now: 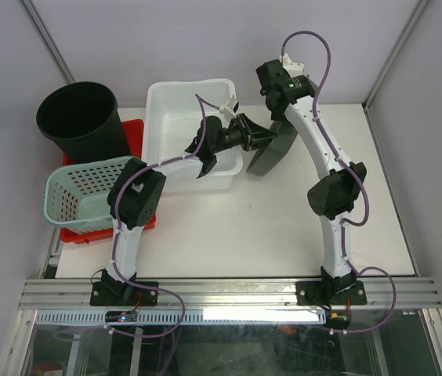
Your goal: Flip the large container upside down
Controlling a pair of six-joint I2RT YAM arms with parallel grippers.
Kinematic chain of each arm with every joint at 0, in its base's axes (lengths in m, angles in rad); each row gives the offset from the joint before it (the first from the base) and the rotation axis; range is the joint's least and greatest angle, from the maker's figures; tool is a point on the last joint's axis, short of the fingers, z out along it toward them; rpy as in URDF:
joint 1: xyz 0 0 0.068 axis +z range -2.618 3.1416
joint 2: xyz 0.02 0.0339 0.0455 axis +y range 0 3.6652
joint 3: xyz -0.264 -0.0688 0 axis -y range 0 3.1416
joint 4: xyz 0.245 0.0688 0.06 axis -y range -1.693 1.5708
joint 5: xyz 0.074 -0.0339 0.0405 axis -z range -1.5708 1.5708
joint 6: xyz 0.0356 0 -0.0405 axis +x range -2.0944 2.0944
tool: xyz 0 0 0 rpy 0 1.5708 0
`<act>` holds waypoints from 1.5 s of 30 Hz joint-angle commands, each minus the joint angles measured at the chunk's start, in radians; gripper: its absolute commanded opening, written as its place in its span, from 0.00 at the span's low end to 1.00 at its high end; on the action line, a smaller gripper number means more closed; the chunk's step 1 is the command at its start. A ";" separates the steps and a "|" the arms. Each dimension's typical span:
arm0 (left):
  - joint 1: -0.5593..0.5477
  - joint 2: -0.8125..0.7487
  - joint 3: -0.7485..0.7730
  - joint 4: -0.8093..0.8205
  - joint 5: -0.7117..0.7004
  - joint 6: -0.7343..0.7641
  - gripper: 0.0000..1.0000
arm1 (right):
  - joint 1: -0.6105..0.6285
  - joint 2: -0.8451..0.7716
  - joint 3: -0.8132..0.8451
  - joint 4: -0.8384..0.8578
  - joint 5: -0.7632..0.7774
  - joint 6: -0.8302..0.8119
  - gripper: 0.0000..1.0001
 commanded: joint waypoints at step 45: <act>-0.073 -0.237 0.203 -0.717 0.083 0.686 0.99 | -0.239 -0.708 -1.066 0.512 -0.330 -0.045 0.90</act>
